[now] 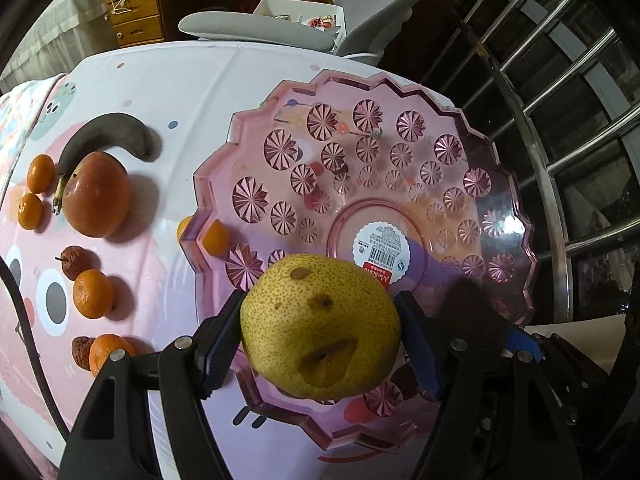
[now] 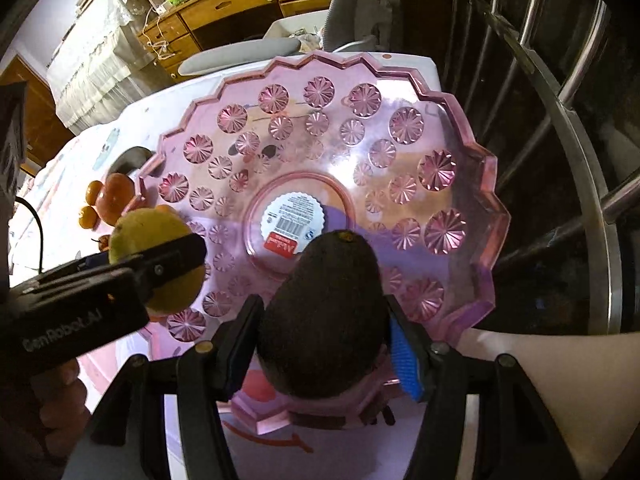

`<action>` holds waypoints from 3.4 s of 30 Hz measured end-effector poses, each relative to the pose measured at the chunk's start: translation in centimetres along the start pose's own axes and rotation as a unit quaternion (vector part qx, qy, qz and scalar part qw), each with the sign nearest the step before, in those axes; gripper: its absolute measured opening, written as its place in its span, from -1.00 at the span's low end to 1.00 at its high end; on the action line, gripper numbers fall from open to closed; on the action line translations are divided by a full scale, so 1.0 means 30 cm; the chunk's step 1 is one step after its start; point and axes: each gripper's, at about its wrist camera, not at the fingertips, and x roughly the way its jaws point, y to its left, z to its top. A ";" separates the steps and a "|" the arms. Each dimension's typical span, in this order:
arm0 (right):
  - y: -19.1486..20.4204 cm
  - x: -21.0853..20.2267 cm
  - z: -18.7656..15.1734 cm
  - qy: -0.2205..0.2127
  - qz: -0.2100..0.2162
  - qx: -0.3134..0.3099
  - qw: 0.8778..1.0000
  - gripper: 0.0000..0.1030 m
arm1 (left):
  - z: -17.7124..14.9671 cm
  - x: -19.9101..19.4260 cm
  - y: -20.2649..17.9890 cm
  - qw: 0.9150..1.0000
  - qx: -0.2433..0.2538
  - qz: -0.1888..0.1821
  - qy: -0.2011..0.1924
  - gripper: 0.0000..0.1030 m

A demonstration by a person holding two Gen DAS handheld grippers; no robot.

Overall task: Organize fruits
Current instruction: 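Lower the avocado into the pink bowl with the right tool while the left tool drops the pear in, then withdraw both open tools from the pink bowl, then grasp a mandarin with the left tool while the right tool grasps another mandarin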

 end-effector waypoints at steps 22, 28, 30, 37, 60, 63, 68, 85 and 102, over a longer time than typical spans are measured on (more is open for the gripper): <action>0.032 -0.079 -0.060 0.005 0.029 0.078 0.997 0.21 | -0.169 -0.215 0.198 0.996 -0.069 -0.014 -0.056 0.62; 0.076 -0.097 -0.105 0.014 0.029 0.098 0.995 0.20 | -0.271 -0.265 0.310 0.994 -0.098 -0.012 -0.051 0.61; 0.101 -0.107 -0.123 0.018 0.026 0.106 0.994 0.20 | -0.300 -0.291 0.343 0.993 -0.100 -0.012 -0.053 0.61; 0.220 -0.124 -0.171 0.020 0.037 0.115 0.992 0.20 | -0.374 -0.397 0.474 0.995 -0.080 -0.020 -0.058 0.60; 0.773 -0.046 -0.319 -0.032 0.040 0.242 0.969 0.20 | -0.312 -0.600 0.998 0.996 0.075 -0.026 -0.028 0.60; 0.822 -0.038 -0.330 -0.042 0.035 0.241 0.969 0.20 | -0.289 -0.584 1.053 0.997 0.074 -0.018 -0.015 0.60; 0.876 -0.053 -0.341 -0.066 0.017 0.219 0.973 0.20 | -0.240 -0.545 1.120 0.998 0.060 -0.012 0.006 0.60; 0.922 -0.046 -0.285 -0.103 -0.051 0.071 0.991 0.20 | -0.008 -0.464 1.143 0.999 0.052 0.007 -0.012 0.60; 0.879 0.195 -0.212 -0.058 -0.013 0.012 0.998 0.11 | 0.189 -0.137 1.122 0.999 0.038 0.025 0.005 0.60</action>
